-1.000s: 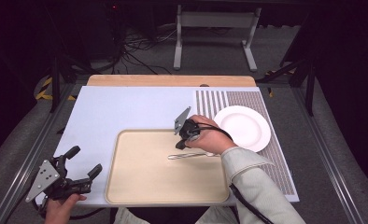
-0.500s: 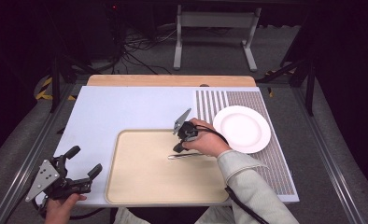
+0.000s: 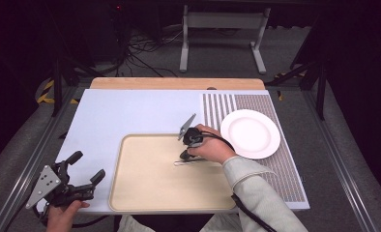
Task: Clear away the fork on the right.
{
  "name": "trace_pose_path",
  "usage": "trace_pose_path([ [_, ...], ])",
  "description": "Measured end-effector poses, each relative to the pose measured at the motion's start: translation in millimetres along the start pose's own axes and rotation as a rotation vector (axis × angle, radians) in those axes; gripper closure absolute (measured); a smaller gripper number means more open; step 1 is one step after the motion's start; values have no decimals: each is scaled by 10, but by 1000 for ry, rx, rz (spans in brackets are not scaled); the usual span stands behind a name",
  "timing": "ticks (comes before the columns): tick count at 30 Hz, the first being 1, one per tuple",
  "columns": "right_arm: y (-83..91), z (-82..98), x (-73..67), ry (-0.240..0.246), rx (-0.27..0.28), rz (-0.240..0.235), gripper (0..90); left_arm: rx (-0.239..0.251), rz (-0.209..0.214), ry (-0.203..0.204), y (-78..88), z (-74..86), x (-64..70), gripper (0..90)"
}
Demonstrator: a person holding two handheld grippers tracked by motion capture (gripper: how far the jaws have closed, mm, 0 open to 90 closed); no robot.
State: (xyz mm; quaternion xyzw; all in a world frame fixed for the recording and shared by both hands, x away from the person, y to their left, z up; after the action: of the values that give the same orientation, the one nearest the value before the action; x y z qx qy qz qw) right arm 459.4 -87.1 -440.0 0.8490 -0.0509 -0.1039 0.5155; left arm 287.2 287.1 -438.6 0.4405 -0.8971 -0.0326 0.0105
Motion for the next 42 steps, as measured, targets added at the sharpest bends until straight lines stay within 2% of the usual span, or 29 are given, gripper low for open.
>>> trace_pose_path([
  [5, -10, -16, -147, 37, -61, -49, 900, 11, -5, 12, 20, -7, -14, 41],
  [12, 8, 71, -279, 59, -71, -89, 900, 6, -1, 1, 14, -9, 8, 41],
  [17, 56, 181, -358, 66, -71, -79, 900, 2, 3, -4, 0, -4, 9, 41],
  [19, 83, 219, -409, 59, -89, -66, 900, 3, 4, -4, -10, -1, 12, 41],
  [21, 99, 260, -453, 74, -90, -57, 900, -5, 7, -9, -23, 0, 15, 41],
  [32, 227, 553, -686, 59, -102, -56, 900, 0, 12, -14, -36, -5, 43, 41],
  [41, 315, 724, -750, 60, -121, -65, 900, -2, 13, -15, -37, -7, 42, 41],
  [42, 327, 742, -760, 47, -126, -61, 900, -3, 14, -15, -37, -7, 42, 41],
])
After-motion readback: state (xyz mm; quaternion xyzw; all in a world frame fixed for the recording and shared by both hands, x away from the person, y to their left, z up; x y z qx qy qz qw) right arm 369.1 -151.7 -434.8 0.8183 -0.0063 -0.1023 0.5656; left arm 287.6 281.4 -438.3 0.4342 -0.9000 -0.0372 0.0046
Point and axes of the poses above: each handheld gripper's, and its own axes: y roughly backward along the jaws, z roughly out of its underside, x roughly to its right, the point moved 1 cm from there along -y, roughly forward along the jaws, and after that the axes turned 1 degree about -y, right-handed, at the moved point
